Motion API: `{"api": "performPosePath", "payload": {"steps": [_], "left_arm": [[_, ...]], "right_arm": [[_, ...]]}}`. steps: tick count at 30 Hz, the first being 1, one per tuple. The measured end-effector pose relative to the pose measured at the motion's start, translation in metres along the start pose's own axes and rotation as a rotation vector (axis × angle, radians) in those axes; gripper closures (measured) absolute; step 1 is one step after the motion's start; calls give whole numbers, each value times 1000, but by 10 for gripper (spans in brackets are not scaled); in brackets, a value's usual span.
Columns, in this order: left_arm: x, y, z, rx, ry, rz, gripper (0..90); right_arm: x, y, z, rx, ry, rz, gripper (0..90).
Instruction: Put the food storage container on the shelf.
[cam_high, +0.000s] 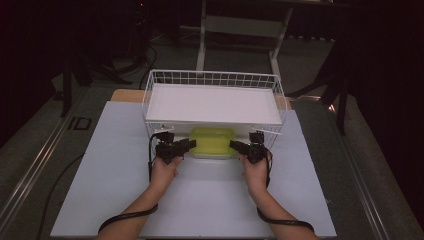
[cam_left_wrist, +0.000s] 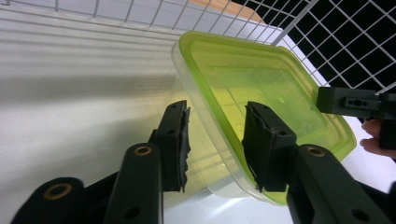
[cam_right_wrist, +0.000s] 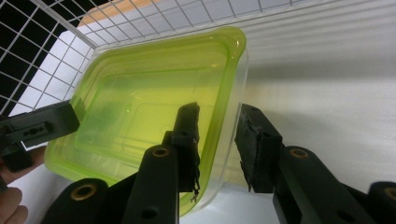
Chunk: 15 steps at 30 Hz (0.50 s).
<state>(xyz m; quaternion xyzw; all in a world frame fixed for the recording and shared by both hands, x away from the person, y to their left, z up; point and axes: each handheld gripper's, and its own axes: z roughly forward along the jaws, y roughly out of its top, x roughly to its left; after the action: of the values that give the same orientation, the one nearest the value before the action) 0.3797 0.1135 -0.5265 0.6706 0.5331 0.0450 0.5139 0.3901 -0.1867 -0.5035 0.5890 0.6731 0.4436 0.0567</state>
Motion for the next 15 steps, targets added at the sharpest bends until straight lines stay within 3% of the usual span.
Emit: {"api": "performPosePath", "payload": {"steps": [4, 10, 13, 14, 15], "left_arm": [[-2, 1, -1, -6, 3, 18, 502], [-7, 2, -6, -35, 20, 45, 444], [-5, 0, -12, -52, 8, 52, 413], [-5, 0, -12, -52, 8, 52, 412], [-5, -1, -18, -70, -1, 72, 392]], "right_arm": [[2, -1, 1, -5, -7, -16, 645], [7, -2, -4, -7, -1, -35, 561], [9, -3, -9, -20, 2, -61, 535], [11, -3, -12, -11, 3, -40, 530], [11, -2, -15, -16, 3, -49, 528]]}}
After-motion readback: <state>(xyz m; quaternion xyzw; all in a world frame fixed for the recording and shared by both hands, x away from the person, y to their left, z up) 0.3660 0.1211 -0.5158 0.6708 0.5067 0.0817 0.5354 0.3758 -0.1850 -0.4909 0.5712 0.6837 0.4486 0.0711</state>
